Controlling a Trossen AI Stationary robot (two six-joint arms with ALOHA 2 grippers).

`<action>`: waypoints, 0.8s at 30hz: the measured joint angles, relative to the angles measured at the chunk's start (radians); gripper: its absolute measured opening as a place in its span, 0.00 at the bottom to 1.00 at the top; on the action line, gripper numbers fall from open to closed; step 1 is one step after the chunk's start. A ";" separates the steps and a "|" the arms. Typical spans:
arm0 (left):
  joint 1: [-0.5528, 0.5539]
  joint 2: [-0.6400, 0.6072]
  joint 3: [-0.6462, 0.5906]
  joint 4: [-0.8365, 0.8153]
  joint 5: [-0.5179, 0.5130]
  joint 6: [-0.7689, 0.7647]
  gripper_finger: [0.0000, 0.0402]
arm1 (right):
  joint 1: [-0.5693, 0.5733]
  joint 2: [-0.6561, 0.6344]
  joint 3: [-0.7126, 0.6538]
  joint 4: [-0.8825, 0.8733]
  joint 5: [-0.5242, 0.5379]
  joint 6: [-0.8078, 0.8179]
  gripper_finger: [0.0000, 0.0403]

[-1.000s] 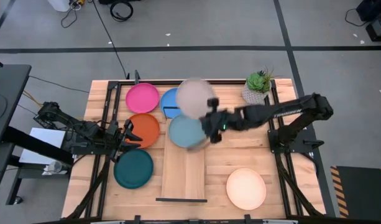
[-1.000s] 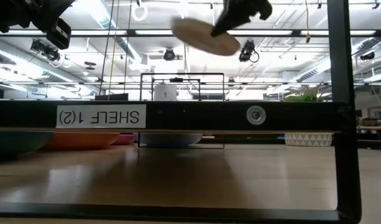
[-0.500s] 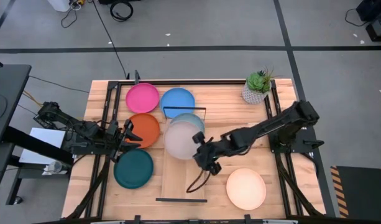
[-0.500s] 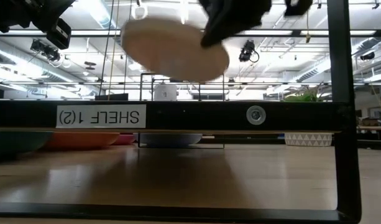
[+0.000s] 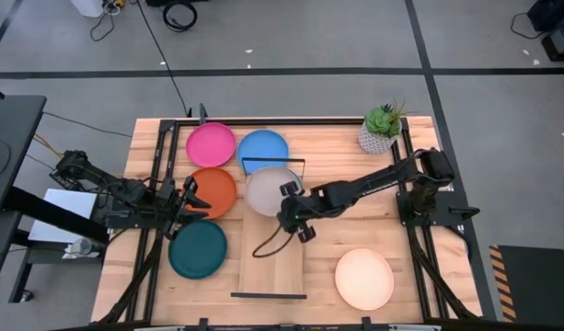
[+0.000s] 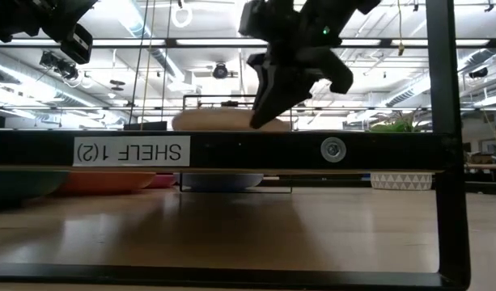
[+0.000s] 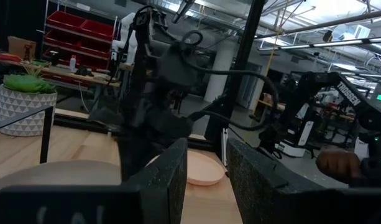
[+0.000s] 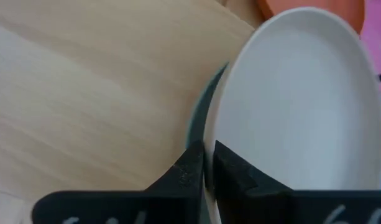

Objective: Place and stack plates onto a shelf
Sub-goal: Stack the gray plate on top of the light blue plate on the shelf, then stack the light orange plate on top of the gray plate on the shelf

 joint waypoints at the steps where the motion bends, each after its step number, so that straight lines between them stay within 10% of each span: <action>1: 0.000 0.000 0.000 0.000 0.000 0.000 0.29 | -0.008 0.003 0.000 0.003 -0.014 0.007 0.10; 24: 0.000 -0.001 0.000 -0.002 0.004 -0.002 0.29 | -0.037 0.029 -0.016 0.224 0.092 0.168 0.28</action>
